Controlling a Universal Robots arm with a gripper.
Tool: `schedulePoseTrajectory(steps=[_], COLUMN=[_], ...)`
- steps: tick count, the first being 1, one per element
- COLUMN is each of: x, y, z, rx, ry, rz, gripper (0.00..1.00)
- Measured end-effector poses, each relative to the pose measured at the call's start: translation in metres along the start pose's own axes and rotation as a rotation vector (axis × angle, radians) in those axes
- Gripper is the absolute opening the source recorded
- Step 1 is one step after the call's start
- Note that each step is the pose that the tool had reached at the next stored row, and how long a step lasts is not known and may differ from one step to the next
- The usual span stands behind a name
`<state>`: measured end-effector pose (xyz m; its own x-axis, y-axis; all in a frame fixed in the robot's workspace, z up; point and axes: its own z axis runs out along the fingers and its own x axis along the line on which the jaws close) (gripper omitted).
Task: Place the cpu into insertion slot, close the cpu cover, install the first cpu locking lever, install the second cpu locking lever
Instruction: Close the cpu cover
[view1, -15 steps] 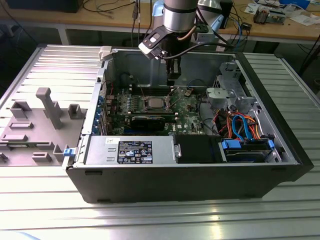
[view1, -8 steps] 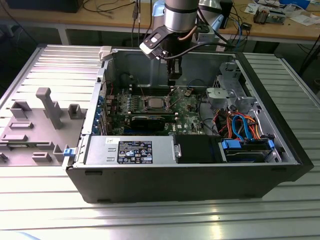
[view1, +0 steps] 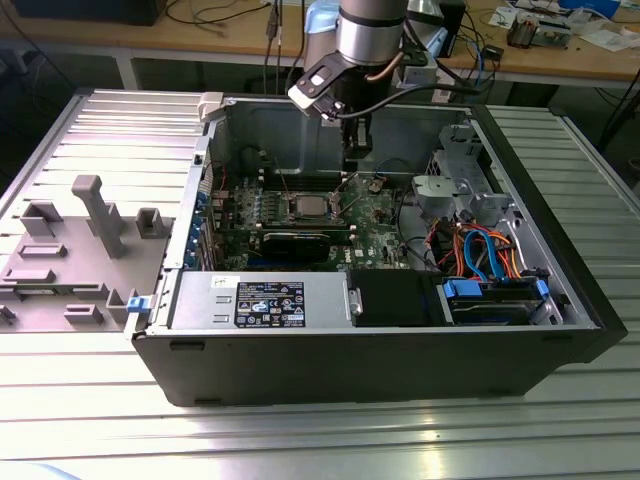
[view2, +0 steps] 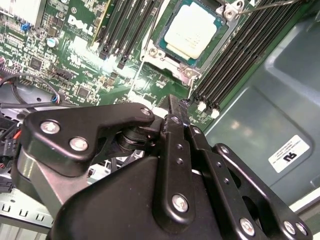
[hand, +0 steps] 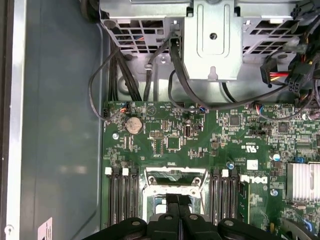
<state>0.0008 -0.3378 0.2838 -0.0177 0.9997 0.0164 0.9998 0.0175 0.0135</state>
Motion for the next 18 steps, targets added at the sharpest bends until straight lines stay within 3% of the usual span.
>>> schedulePoseTrajectory(steps=[18], x=[-0.0003], y=[0.0168], z=[0.0002], rx=[0.0000], ry=[0.0000], rz=[0.000], gripper=[0.11])
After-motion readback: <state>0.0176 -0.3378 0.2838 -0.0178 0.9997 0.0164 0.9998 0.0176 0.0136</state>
